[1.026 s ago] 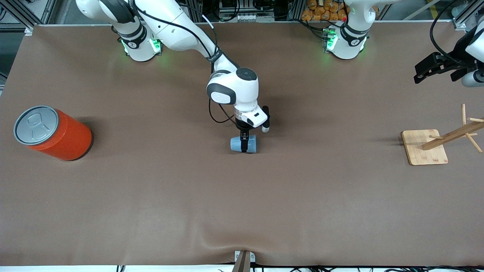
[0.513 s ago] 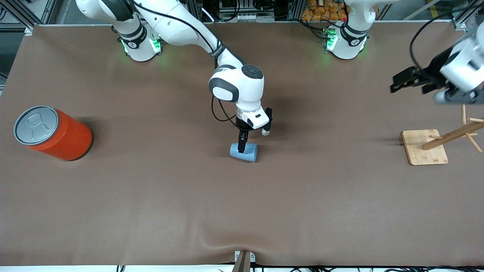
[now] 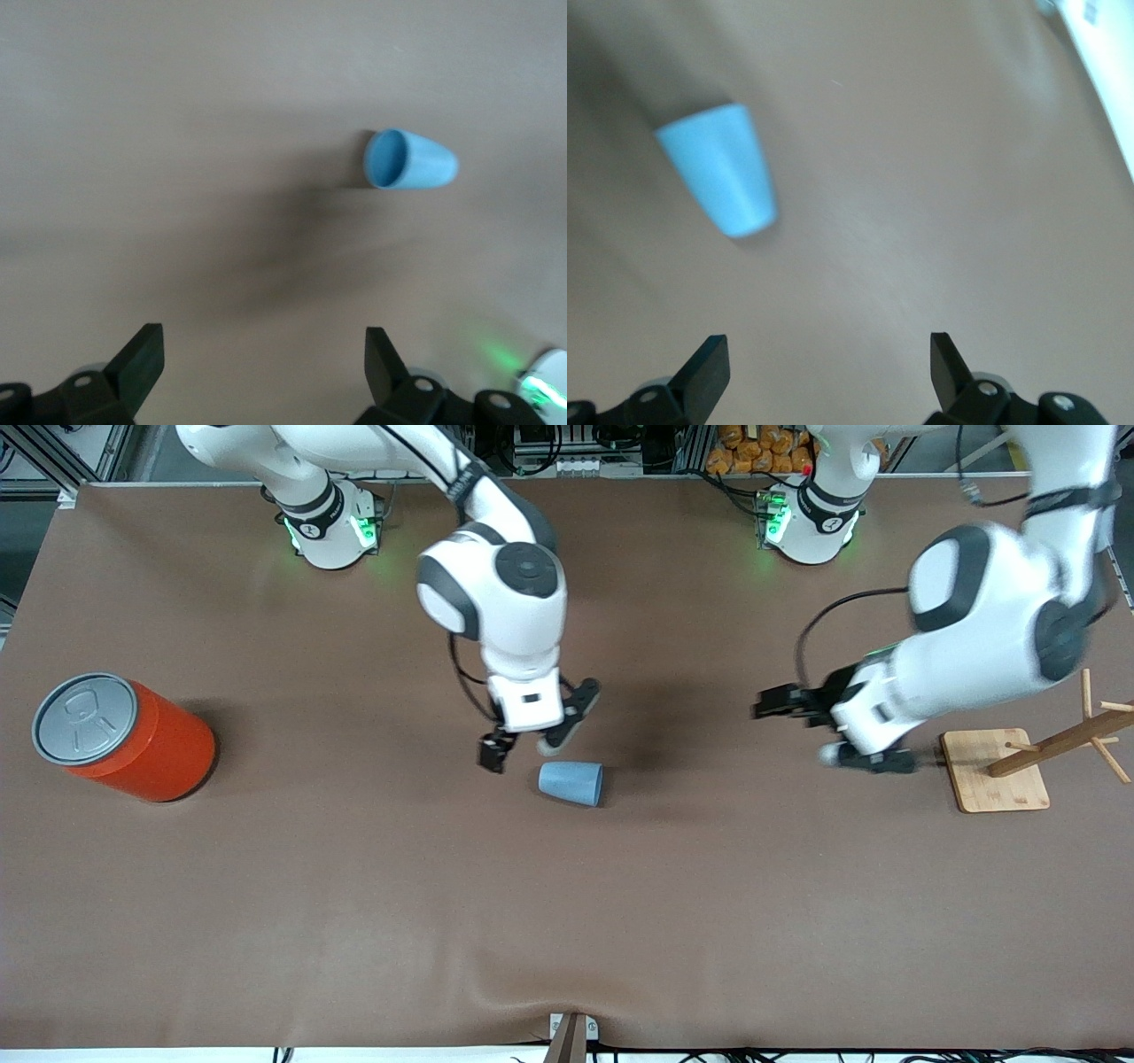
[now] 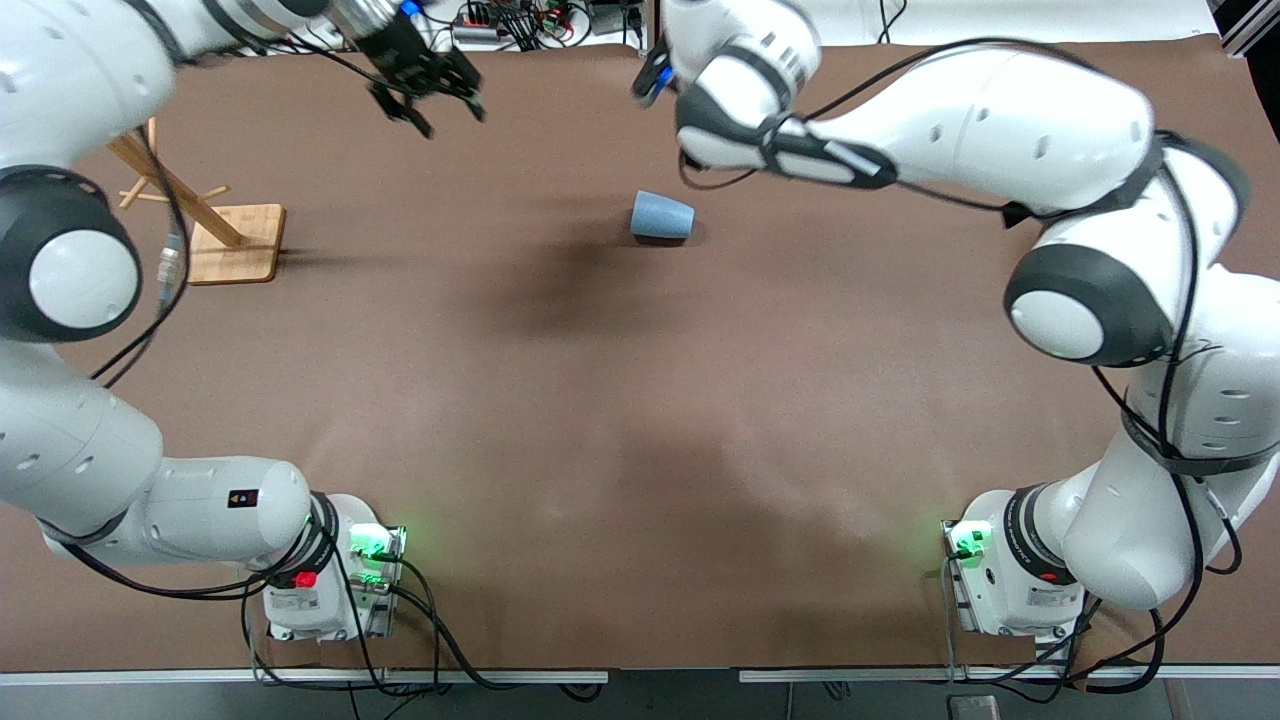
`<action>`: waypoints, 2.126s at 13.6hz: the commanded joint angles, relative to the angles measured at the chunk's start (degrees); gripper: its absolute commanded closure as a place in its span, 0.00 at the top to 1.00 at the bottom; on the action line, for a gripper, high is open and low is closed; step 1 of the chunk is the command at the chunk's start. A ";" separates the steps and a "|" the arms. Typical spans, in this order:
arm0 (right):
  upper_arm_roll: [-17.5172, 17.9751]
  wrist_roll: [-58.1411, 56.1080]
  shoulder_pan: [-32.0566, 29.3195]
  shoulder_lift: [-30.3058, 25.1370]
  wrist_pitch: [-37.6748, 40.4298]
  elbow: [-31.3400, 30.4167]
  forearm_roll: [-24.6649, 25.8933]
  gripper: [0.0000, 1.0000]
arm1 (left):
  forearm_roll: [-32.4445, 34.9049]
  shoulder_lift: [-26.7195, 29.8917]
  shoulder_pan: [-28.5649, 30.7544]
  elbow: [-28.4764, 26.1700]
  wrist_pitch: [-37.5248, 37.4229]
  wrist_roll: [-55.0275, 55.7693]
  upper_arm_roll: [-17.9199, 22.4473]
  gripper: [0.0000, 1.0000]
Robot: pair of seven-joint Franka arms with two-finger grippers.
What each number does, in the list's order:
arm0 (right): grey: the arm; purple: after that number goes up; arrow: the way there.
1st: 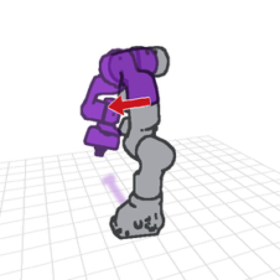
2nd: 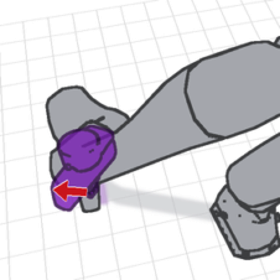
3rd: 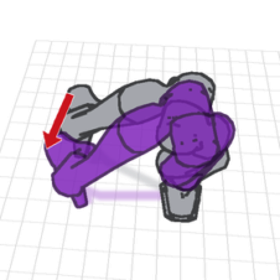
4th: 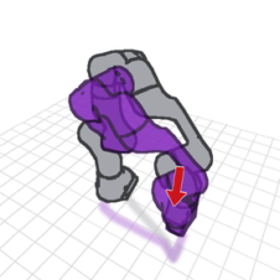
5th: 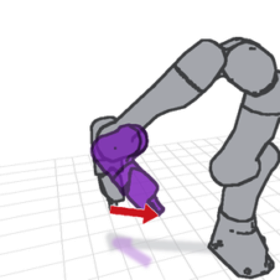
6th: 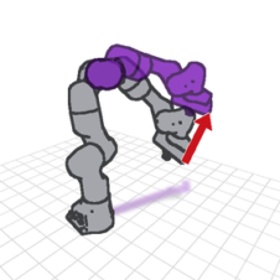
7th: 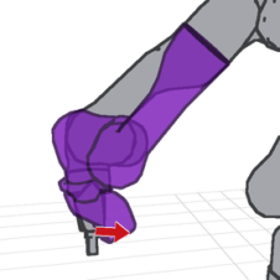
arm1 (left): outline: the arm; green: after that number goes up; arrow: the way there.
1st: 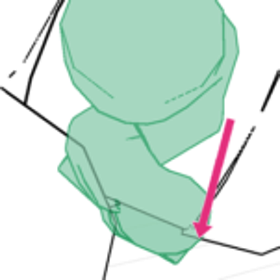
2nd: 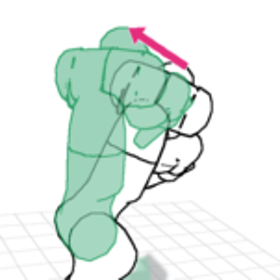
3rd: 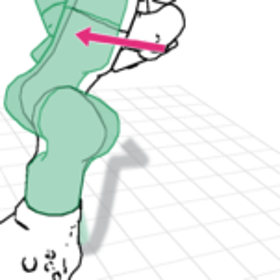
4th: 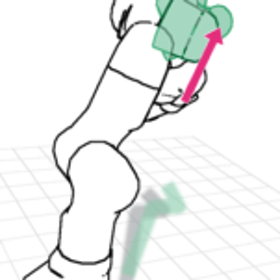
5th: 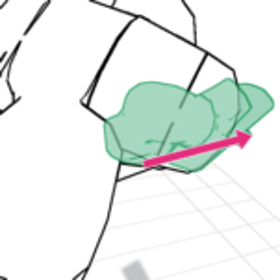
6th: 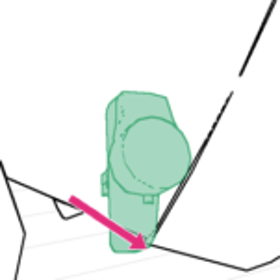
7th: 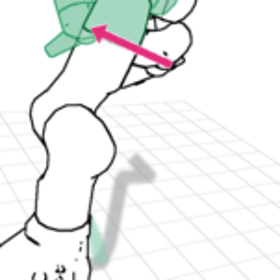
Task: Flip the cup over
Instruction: 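Withdraw the right gripper while the left gripper moves to the lying cup, then grasp the lying blue cup with the left gripper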
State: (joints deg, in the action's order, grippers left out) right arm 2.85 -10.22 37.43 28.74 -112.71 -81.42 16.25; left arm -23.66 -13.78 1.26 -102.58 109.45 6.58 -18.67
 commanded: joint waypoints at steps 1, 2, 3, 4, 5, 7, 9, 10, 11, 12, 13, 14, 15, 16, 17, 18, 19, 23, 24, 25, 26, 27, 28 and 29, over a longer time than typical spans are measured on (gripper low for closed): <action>0.67 0.56 -4.98 -4.65 2.92 -1.81 -4.46 1.00 | -7.00 -6.59 -1.16 0.89 5.75 -0.60 -2.24 1.00; 0.67 0.64 -6.74 -5.53 3.80 -1.89 -5.26 1.00 | -9.11 -8.61 -2.56 0.98 8.56 -0.60 -2.25 1.00; 0.76 0.64 -8.23 -6.41 4.25 -2.16 -5.44 1.00 | -10.69 -10.37 -3.80 1.07 11.20 -0.86 -2.25 1.00; 0.76 0.64 -9.82 -7.20 4.86 -2.42 -5.53 1.00 | -11.23 -12.30 -4.68 1.85 13.66 -1.91 -2.33 1.00; 0.76 0.64 -11.57 -7.91 6.17 -2.68 -5.62 1.00 | -12.28 -14.58 -6.25 2.99 16.21 -3.75 -2.33 1.00; 0.67 2.47 -15.00 -11.06 7.33 -5.92 -5.62 1.00 | -18.23 -19.33 -8.98 4.40 21.05 -7.17 -2.33 1.00; 0.67 5.38 -18.34 -13.88 7.41 -9.00 -5.62 1.00 | -27.80 -23.11 -10.31 4.50 23.79 -14.27 -2.33 1.00; 0.76 5.56 -20.71 -15.72 8.02 -10.41 -5.71 1.00 | -32.72 -24.87 -10.23 4.67 23.88 -20.14 -2.33 1.00; 0.76 5.57 -22.30 -17.48 9.07 -11.73 -5.71 1.00 | -36.86 -26.46 -10.22 4.93 23.88 -25.77 -2.25 1.00; 0.76 5.74 -23.70 -18.80 10.56 -12.61 -5.88 1.00 | -39.86 -27.43 -10.22 4.76 23.88 -29.65 -2.25 1.00; 0.67 6.70 -25.28 -20.03 12.41 -12.79 -7.19 1.00 | -41.46 -28.13 -10.31 4.67 23.88 -31.17 -2.25 1.00; 0.67 7.32 -28.00 -21.00 14.08 -12.71 -9.20 1.00 | -41.82 -28.58 -10.31 4.85 23.88 -31.27 -2.25 1.00; 0.76 7.32 -30.81 -22.05 14.44 -12.71 -10.79 1.00 | -41.82 -28.84 -10.40 5.11 23.88 -31.28 -2.25 1.00; 0.76 7.41 -33.36 -22.76 14.97 -12.71 -12.81 1.00 | -41.82 -29.45 -10.57 5.29 23.88 -31.36 -2.25 1.00; 0.76 7.41 -35.30 -23.46 15.84 -12.62 -15.09 1.00 | -42.17 -29.98 -10.92 5.29 23.88 -31.71 -2.33 1.00; 0.67 7.41 -36.89 -24.17 16.46 -12.62 -16.68 1.00 | -43.22 -30.33 -11.28 5.29 23.88 -32.32 -2.25 1.00; 0.67 7.41 -38.03 -24.96 17.16 -12.62 -17.04 1.00 | -43.93 -30.51 -11.54 5.38 23.88 -33.46 -2.33 1.00; 0.58 11.71 -39.27 -28.04 22.95 -12.18 -16.96 1.00 | -45.78 -33.14 -13.12 8.45 23.88 -33.82 -2.25 0.97; 0.49 11.81 -39.36 -28.48 24.10 -12.09 -16.87 1.00 | -45.78 -33.93 -13.21 9.41 23.88 -34.17 -2.25 0.94; 0.49 11.81 -39.45 -28.83 24.29 -12.00 -16.61 1.00 | -45.78 -34.46 -13.30 9.85 23.88 -34.26 -2.25 0.88; 0.49 11.81 -39.45 -28.83 24.55 -11.65 -16.34 1.00 | -45.95 -34.47 -13.82 9.77 23.88 -34.44 -2.25 0.72; 0.58 11.81 -39.45 -28.66 25.95 -10.26 -16.17 1.00 | -47.09 -34.47 -14.26 9.77 23.88 -34.44 -2.25 0.51; 0.58 11.89 -39.36 -28.57 27.87 -8.77 -15.99 1.00 | -48.49 -34.47 -14.44 9.77 23.88 -34.53 -2.25 0.34; 0.58 13.37 -39.36 -28.57 29.02 -7.62 -15.90 1.00 | -48.76 -34.38 -14.62 9.77 23.88 -34.53 -2.25 0.17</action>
State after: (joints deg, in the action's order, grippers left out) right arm 2.55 1.00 -0.88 1.08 -86.15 -90.75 0.45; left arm -70.21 -47.63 -12.62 -94.00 133.23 -26.77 -20.88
